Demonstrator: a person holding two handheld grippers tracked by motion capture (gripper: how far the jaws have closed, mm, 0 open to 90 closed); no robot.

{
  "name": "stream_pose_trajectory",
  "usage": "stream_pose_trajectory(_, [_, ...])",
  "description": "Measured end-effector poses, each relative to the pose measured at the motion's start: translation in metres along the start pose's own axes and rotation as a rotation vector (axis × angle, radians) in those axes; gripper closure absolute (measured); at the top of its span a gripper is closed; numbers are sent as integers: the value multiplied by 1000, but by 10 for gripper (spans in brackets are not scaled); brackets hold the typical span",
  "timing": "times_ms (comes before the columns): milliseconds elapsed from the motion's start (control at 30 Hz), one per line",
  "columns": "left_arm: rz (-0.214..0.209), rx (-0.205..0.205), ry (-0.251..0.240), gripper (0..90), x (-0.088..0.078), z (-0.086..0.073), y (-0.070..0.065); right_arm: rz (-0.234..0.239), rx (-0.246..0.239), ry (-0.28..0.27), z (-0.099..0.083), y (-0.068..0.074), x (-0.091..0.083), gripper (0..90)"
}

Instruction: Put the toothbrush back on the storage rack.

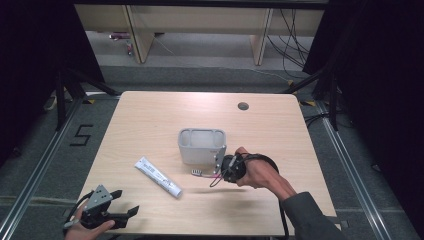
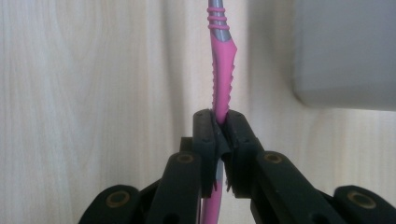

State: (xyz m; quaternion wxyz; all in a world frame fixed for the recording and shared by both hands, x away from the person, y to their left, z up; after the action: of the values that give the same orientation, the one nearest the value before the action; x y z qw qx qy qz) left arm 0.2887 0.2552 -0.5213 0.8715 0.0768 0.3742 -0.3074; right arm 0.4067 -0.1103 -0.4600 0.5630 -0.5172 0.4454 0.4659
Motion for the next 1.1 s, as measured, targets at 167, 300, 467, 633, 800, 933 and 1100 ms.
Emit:
stream_pose_trajectory(167, [1, 0, 1, 156, 0, 0, 0, 4, 102, -76, -5, 0, -11, 842])
stream_pose_trajectory(300, [-1, -7, 0, 156, 0, 0, 0, 10, 134, -205, -9, -2, -21, 842])
stream_pose_trajectory(467, [-1, -10, 1, 156, 0, -1, 0, 23, 186, -347, -12, 0, -29, 841])
stream_pose_trajectory(633, [-2, -11, 0, 156, 0, 0, 0, -5, 229, -440, -15, 0, -32, 841])
stream_pose_trajectory(800, [2, -16, -1, 156, 0, -1, 0, -9, 248, -502, -18, -2, -34, 841])
stream_pose_trajectory(933, [2, -16, -1, 156, 0, -1, 0, -17, 258, -551, -19, -2, -36, 841])
stream_pose_trajectory(1100, [1, -17, -12, 156, 0, -1, 0, -33, 280, -628, -22, -3, -42, 841])
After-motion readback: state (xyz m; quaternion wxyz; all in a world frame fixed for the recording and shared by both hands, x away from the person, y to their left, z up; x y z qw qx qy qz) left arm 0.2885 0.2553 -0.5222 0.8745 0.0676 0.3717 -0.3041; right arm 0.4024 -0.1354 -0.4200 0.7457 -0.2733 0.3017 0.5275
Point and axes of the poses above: each handheld gripper's, and its own axes: x roughly forward along the jaws, z roughly out of its top, y roughly to its left, the point moved 3 cm from there along x, roughly forward along the jaws, and after that the axes turned 9 degrees about y, right-handed, at the moved point
